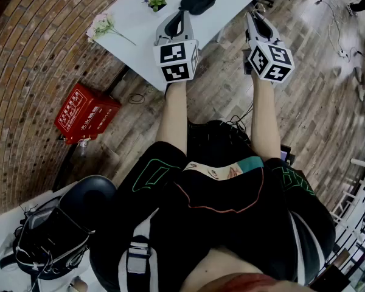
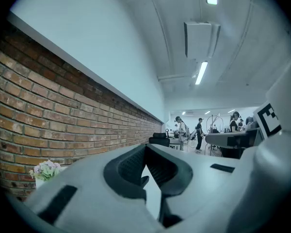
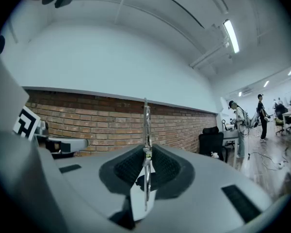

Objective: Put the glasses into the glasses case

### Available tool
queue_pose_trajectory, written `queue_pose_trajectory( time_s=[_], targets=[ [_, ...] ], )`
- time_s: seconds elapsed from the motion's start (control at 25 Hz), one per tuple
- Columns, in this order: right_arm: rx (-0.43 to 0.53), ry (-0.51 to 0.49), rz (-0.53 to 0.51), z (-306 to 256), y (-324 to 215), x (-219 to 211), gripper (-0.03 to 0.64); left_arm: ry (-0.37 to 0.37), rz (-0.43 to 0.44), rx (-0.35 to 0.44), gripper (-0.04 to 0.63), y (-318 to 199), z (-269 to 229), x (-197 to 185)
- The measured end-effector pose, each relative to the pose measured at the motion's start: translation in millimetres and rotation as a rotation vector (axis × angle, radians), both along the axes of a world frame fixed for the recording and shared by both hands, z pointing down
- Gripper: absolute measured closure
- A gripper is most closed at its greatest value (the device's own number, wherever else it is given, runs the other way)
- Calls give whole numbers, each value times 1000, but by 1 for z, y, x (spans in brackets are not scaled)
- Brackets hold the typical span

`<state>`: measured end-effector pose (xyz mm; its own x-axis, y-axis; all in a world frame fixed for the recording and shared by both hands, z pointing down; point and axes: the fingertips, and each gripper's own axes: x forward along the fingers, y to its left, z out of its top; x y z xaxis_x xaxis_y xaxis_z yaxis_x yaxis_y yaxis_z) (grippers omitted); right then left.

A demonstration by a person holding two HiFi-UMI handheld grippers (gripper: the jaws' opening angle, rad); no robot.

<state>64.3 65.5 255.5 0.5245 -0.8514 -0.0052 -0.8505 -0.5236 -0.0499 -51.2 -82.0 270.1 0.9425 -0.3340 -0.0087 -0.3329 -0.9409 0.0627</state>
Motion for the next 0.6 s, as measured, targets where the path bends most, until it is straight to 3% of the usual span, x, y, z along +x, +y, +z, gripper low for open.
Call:
queue_pose_trajectory(
  time_s=[0.6],
  targets=[
    [-31, 50, -2, 2, 1, -20, 565, 8, 19, -26, 597, 5, 6, -12]
  ],
)
